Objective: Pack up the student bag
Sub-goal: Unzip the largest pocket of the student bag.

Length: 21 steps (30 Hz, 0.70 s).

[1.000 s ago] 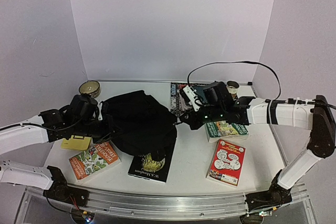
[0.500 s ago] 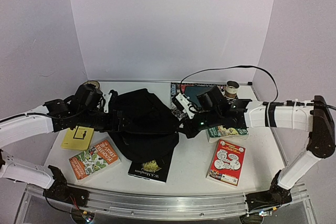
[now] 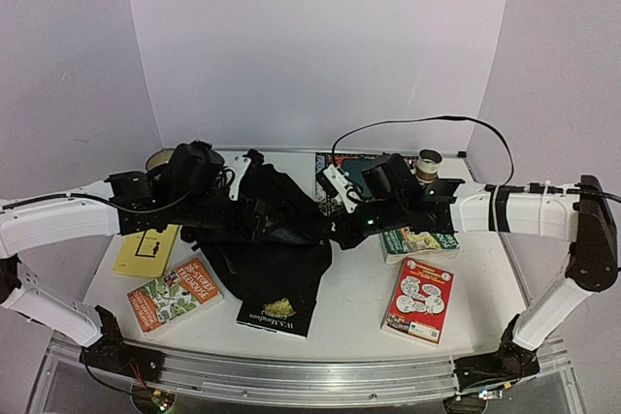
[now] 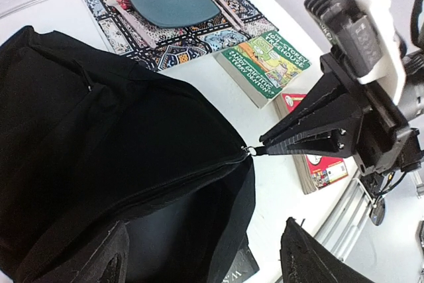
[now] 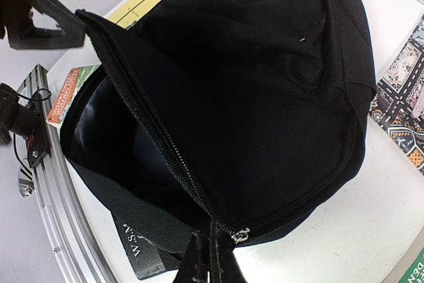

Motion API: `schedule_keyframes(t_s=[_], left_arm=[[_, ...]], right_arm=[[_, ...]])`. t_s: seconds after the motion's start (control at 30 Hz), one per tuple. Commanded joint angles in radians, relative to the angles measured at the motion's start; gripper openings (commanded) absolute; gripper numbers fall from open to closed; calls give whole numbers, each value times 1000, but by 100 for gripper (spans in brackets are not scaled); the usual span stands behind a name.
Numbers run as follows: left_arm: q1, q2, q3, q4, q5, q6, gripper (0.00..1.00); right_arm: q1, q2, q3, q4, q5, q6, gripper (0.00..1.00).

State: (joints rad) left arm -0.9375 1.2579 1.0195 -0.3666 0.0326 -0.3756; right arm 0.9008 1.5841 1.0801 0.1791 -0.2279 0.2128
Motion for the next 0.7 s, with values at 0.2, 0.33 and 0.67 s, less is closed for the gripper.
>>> schedule_keyframes(t_s=[0.2, 0.33, 0.67], left_arm=[[-52, 103, 0, 65, -75, -356, 88], [-95, 134, 16, 71, -59, -284, 88], [-142, 337, 71, 187, 6, -43, 75]], right_arm=[[10, 11, 49, 8, -20, 10, 0], [15, 23, 56, 15, -33, 10, 0], [28, 31, 68, 28, -37, 17, 0]])
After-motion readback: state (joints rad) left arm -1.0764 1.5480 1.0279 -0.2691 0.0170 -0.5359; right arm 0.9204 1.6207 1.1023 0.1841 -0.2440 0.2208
